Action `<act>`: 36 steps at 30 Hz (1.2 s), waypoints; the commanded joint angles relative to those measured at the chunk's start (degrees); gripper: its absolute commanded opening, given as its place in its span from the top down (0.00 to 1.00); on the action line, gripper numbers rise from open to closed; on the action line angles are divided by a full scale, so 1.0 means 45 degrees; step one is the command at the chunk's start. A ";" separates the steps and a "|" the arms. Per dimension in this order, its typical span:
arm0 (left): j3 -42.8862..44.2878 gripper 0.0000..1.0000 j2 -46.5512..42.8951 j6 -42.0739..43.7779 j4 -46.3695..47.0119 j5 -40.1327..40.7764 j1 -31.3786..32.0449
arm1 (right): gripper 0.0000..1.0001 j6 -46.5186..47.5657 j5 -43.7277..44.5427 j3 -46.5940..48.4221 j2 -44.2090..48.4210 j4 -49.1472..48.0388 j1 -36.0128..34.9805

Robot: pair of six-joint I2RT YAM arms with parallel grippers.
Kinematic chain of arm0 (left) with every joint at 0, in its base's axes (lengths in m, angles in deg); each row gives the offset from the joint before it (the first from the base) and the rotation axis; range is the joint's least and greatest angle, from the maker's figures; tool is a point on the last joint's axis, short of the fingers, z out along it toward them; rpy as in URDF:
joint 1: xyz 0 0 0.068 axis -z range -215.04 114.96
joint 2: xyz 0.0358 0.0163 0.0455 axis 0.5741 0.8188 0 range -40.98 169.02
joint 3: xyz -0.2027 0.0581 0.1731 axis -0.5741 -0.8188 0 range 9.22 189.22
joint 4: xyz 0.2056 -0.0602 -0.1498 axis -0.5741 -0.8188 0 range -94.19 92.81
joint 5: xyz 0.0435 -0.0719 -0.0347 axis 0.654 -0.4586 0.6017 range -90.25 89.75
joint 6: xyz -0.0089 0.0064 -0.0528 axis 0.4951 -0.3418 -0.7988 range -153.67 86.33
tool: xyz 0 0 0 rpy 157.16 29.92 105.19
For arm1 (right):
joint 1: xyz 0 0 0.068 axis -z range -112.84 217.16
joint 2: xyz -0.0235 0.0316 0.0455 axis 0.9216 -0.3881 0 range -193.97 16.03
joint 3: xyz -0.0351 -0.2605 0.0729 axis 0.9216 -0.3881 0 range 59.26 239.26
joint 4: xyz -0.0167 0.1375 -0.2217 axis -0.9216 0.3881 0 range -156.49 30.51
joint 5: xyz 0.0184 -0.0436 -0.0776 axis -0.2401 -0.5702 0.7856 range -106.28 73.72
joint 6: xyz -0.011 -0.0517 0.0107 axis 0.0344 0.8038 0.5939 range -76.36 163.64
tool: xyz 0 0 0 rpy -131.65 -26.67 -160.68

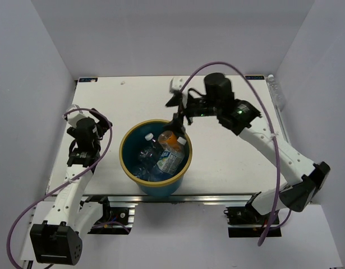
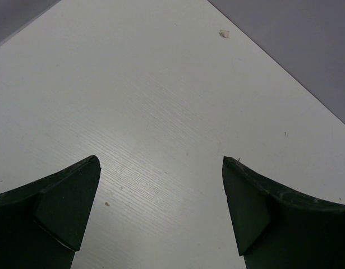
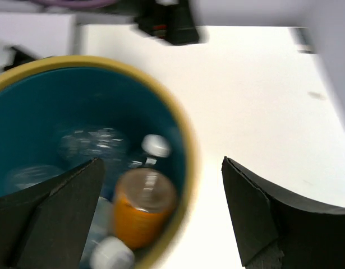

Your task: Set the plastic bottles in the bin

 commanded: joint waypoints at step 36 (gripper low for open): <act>0.1083 0.02 0.4647 0.1145 0.3227 -0.1231 -0.0052 | 0.11 0.2312 1.5138 0.6402 -1.3218 -0.6678 1.1809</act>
